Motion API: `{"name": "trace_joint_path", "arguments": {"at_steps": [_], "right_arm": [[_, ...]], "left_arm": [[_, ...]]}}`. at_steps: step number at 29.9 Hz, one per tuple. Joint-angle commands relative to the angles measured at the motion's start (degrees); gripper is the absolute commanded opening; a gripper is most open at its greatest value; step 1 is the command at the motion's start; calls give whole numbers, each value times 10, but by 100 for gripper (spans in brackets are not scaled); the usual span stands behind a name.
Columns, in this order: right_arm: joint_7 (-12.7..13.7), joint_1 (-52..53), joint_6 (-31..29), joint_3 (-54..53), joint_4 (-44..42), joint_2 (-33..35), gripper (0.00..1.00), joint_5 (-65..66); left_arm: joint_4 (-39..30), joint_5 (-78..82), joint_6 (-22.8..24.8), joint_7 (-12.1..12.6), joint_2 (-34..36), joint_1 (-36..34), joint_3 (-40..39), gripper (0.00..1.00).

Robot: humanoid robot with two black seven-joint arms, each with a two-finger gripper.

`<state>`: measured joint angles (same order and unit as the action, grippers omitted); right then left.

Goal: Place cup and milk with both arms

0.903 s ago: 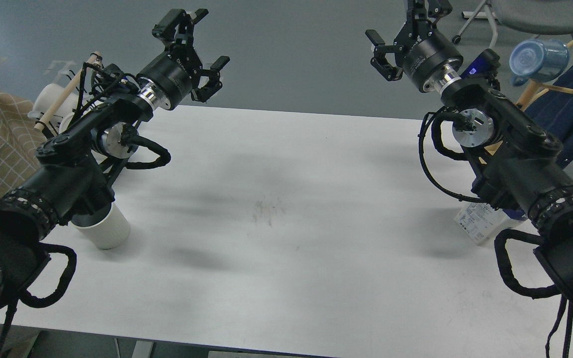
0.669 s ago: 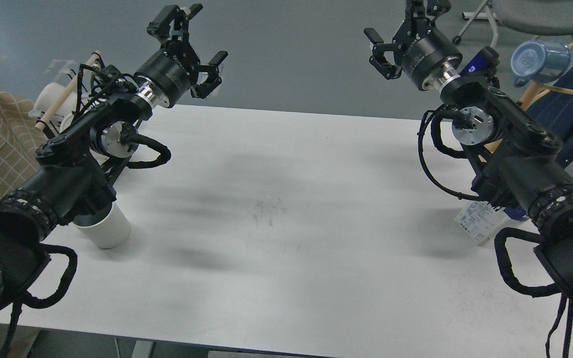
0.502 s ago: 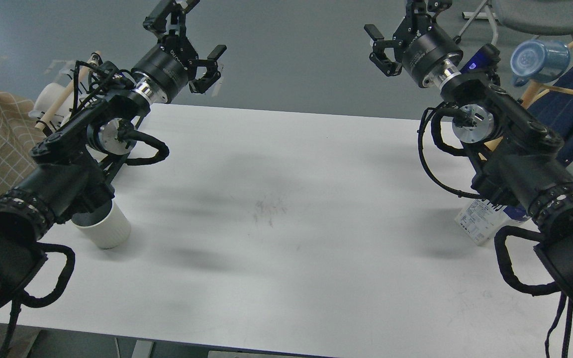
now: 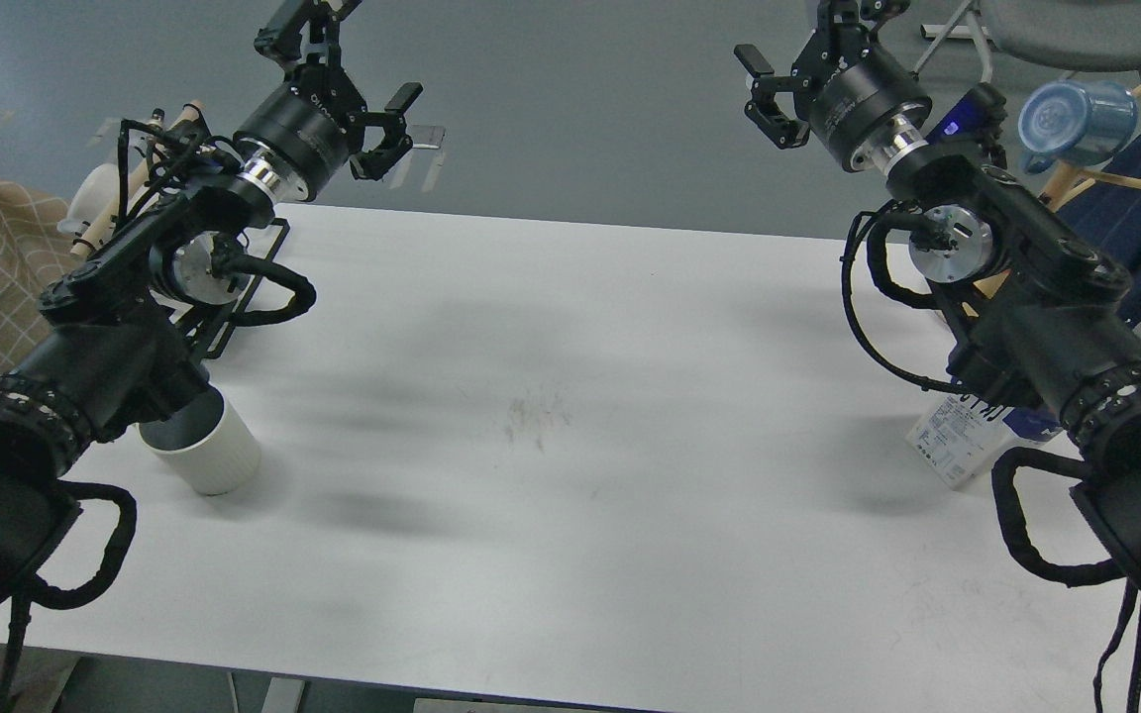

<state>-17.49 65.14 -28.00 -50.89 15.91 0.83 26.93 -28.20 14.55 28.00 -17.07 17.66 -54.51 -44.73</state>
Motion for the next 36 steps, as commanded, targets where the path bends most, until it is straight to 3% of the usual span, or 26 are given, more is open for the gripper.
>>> {"name": "trace_joint_path", "arguments": {"at_steps": [1, 12, 26, 30, 36], "right_arm": [[-2, 12, 0, -2, -28, 0, 100, -2], [-2, 11, 0, -1, -29, -8, 100, -3], [-3, 48, 0, 4, -76, -8, 100, -2], [-21, 45, 0, 5, -84, -8, 100, -2], [-25, 48, 0, 7, -94, -8, 100, -2]], "left_arm": [[19, 1, 0, 1, -4, -8, -4, 99], [17, 8, 0, 17, -5, -2, -1, 99], [13, 7, 0, 9, -6, -2, -2, 99], [-6, 6, 0, 7, 1, 4, -1, 99], [-15, 7, 0, 10, 9, 3, -7, 99]]}}
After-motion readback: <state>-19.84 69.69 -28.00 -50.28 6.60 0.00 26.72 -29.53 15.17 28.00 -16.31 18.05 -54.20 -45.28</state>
